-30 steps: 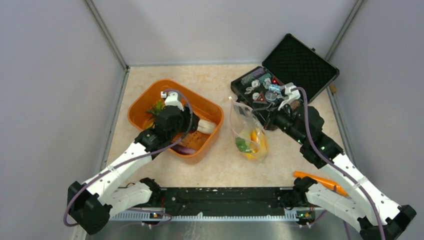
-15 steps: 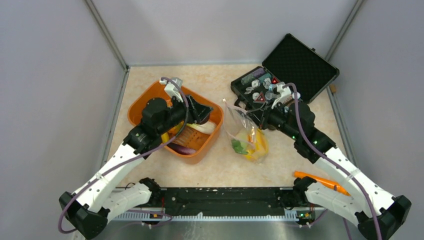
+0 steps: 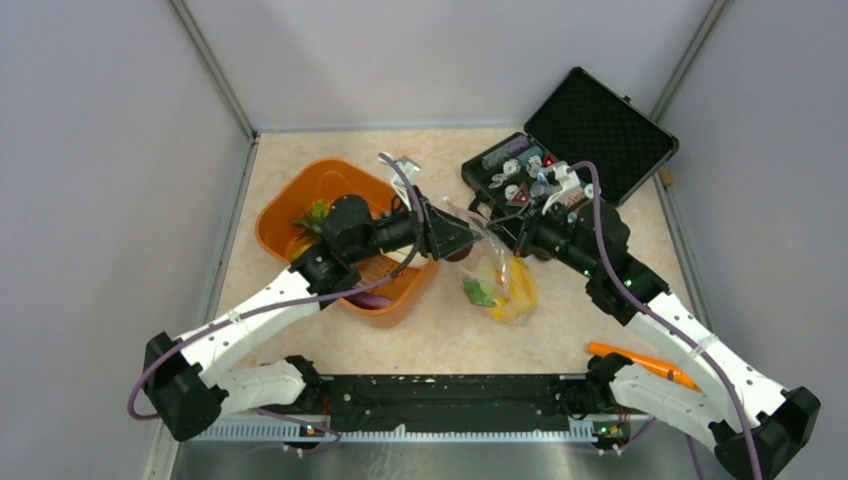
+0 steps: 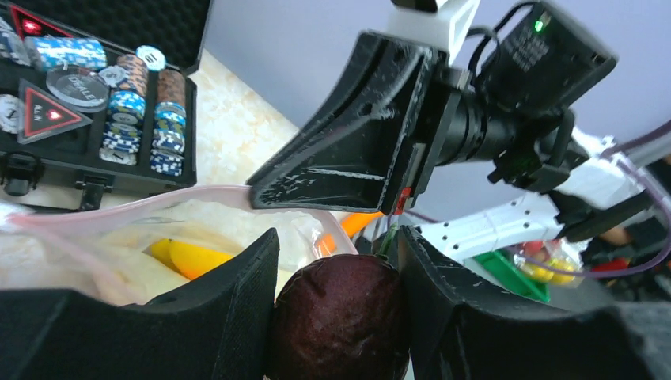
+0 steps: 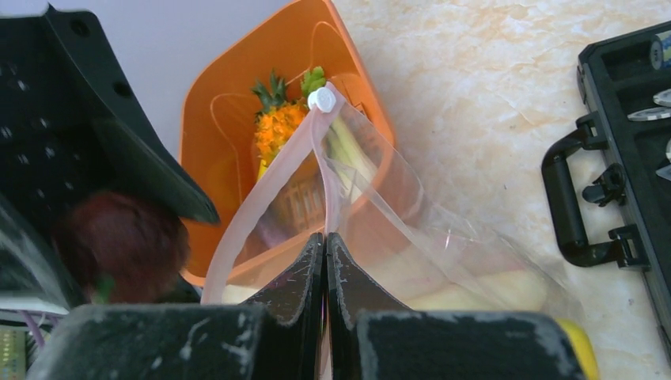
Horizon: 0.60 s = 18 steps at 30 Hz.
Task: Place the food in the zip-top bag and seal the zipper
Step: Place the fake fruit in the zipper food storage bag.
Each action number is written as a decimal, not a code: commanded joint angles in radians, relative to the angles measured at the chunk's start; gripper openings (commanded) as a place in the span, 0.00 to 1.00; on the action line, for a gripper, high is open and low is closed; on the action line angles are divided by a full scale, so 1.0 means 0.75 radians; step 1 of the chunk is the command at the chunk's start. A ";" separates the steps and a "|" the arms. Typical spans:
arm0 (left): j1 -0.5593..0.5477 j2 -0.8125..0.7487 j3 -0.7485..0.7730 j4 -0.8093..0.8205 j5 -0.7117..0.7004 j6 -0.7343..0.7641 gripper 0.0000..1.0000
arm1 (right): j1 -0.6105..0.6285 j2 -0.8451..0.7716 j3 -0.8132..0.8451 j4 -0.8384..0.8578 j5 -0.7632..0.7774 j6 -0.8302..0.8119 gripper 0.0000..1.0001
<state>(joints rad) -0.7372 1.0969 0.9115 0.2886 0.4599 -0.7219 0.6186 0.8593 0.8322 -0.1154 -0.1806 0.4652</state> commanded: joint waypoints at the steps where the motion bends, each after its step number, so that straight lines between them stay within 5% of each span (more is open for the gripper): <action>1: -0.113 0.088 0.130 -0.136 -0.076 0.293 0.30 | -0.006 0.007 0.009 0.124 -0.050 0.054 0.00; 7: -0.160 0.046 -0.043 0.180 -0.262 0.289 0.30 | -0.005 -0.008 0.021 0.110 -0.050 0.073 0.00; 18: -0.171 0.078 -0.009 0.095 -0.273 0.511 0.41 | -0.005 -0.036 0.027 0.091 -0.050 0.091 0.00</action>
<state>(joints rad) -0.8574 1.1606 0.8742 0.3355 0.2573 -0.4446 0.6186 0.8635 0.8318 -0.0891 -0.2104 0.5186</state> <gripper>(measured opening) 0.557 0.005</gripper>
